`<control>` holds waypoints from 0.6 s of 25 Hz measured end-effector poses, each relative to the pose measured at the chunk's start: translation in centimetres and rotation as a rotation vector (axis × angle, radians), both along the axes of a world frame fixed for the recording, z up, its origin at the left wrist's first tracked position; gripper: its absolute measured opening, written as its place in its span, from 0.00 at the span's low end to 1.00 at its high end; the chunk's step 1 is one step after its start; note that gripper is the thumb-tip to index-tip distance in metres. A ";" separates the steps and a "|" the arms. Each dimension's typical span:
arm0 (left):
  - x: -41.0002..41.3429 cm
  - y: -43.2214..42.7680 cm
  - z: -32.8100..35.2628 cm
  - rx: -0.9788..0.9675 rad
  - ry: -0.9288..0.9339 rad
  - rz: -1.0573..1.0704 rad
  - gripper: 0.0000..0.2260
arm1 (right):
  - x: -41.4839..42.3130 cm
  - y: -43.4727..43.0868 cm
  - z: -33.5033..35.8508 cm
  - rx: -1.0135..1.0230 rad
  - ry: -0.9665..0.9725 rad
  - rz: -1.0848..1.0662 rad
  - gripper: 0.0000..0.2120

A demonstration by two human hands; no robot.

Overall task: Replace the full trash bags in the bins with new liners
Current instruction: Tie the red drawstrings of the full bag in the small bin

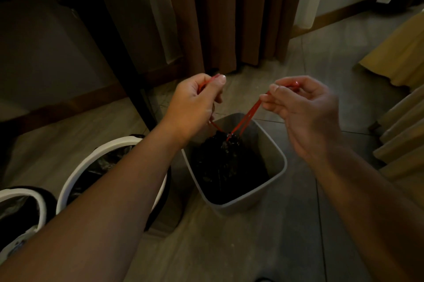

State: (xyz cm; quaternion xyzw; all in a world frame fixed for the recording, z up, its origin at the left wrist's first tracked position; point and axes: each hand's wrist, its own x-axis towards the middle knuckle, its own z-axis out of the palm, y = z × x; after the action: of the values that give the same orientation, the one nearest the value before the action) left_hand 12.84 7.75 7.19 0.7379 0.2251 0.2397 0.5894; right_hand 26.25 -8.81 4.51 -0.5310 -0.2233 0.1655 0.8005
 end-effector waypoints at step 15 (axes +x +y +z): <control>-0.6 -0.1 0.3 0.008 0.327 -0.401 0.19 | -0.8 1.8 1.9 -0.126 -0.337 0.318 0.19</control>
State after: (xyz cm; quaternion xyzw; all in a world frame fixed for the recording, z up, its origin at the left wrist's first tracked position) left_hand 12.27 7.66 7.48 0.7990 0.1659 -0.0034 0.5780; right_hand 25.41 -6.99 6.37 -0.5583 -0.4239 0.2120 0.6810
